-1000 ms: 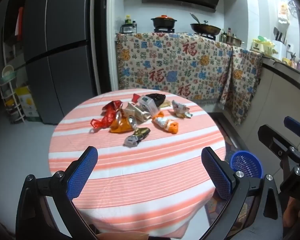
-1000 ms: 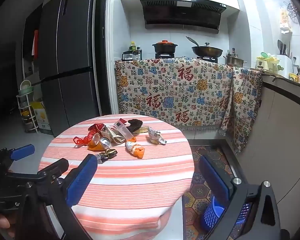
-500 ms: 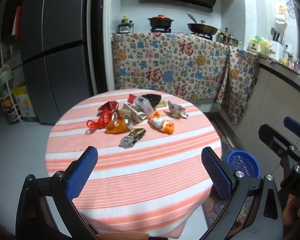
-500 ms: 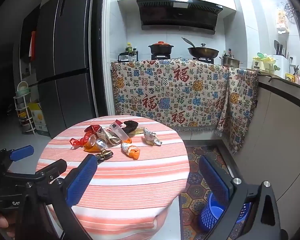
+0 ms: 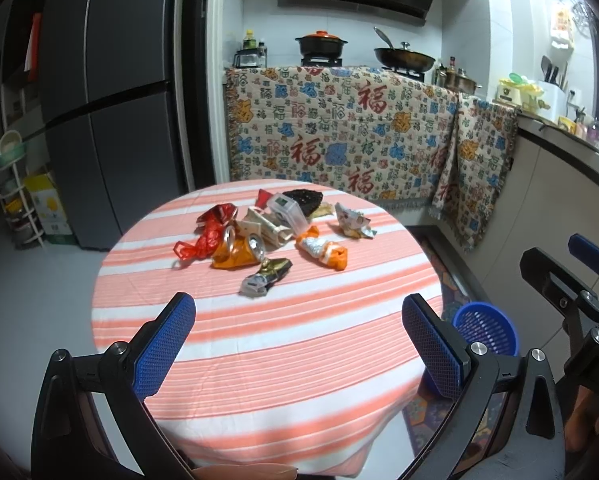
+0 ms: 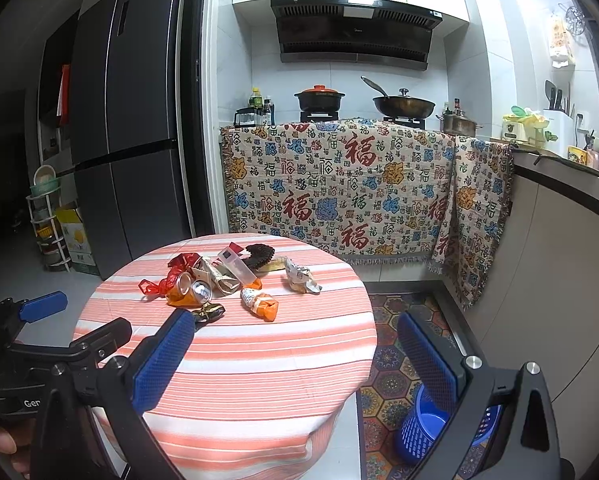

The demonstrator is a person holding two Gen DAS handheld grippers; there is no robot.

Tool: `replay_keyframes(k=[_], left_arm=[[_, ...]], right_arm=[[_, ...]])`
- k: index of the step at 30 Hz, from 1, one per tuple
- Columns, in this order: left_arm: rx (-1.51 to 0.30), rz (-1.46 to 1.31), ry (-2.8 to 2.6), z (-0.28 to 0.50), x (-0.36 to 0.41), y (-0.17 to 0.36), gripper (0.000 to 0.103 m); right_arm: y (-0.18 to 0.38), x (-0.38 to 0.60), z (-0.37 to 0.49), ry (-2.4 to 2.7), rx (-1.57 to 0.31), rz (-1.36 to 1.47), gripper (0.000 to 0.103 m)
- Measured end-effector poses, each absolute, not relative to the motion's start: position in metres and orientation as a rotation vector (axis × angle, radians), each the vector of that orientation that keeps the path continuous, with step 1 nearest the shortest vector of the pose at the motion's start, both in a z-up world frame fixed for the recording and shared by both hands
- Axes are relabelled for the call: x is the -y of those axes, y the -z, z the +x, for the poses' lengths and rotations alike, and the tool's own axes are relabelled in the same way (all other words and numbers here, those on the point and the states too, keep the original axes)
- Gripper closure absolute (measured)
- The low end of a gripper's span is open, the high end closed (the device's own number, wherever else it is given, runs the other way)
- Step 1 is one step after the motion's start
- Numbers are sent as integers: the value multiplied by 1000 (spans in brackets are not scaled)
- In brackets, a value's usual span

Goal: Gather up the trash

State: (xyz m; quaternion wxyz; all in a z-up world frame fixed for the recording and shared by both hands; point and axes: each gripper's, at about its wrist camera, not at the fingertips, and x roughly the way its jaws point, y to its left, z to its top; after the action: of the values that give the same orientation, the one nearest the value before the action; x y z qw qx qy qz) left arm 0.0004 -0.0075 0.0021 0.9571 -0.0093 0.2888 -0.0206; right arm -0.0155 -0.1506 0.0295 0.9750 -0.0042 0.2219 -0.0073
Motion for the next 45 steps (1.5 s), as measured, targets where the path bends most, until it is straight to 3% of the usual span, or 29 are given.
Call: replay_keyframes(k=[45], left_arm=[[-572, -24, 48, -6, 12, -8, 0]], right_arm=[[-33, 153, -24, 44, -422, 2, 0]])
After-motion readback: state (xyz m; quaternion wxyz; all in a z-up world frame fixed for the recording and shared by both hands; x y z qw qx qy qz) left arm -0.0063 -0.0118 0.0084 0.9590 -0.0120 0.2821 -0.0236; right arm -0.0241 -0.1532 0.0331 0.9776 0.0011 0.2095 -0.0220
